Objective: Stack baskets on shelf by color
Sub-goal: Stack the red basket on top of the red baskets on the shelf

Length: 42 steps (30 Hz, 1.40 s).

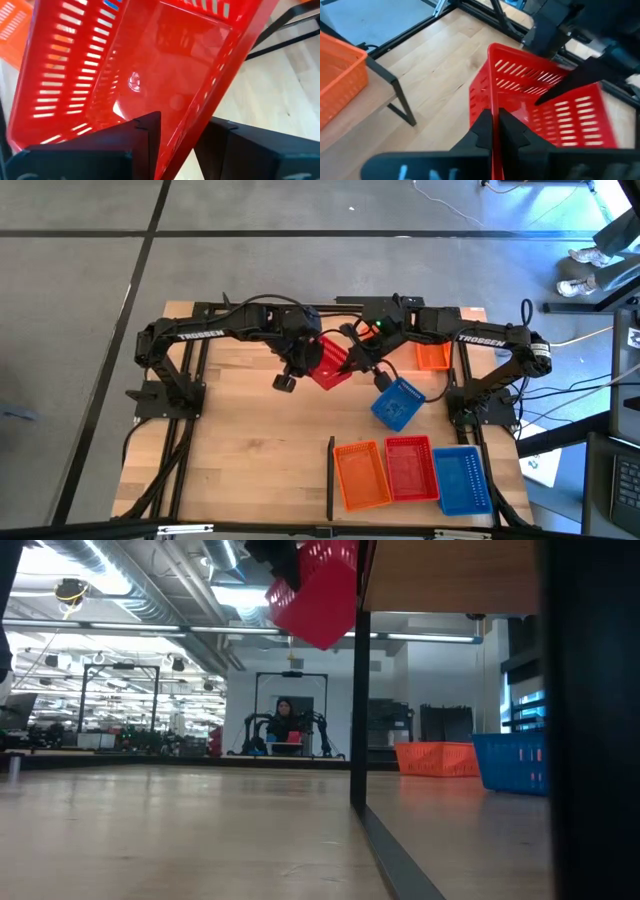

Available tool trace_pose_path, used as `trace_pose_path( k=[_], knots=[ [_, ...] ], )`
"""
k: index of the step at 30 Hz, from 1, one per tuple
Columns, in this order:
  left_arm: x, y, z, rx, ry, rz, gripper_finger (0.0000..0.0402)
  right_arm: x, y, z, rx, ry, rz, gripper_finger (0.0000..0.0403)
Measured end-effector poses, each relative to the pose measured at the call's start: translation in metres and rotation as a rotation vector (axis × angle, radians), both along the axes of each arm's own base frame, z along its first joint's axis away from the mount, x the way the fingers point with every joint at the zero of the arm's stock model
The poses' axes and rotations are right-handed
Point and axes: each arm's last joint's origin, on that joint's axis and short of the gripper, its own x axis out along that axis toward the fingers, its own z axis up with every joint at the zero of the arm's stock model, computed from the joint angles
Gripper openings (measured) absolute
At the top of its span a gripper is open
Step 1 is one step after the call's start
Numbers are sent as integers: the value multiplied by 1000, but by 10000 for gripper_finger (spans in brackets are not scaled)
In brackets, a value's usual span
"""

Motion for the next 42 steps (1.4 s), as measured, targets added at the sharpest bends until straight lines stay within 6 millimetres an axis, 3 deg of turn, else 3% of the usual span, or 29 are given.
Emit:
trace_pose_path(
  k=[14, 37, 42],
  knots=[
    [-2, -15, 28, -26, -49, 0, 89, -2, 1, 0, -2, 17, 15, 3],
    [-1, -15, 29, 111, -63, -47, 89, -3, 0, -3, -21, 54, -25, 3],
    [-2, -12, 33, 141, -57, 59, 89, -3, -1, -3, -34, 46, -34, 3]
  ],
)
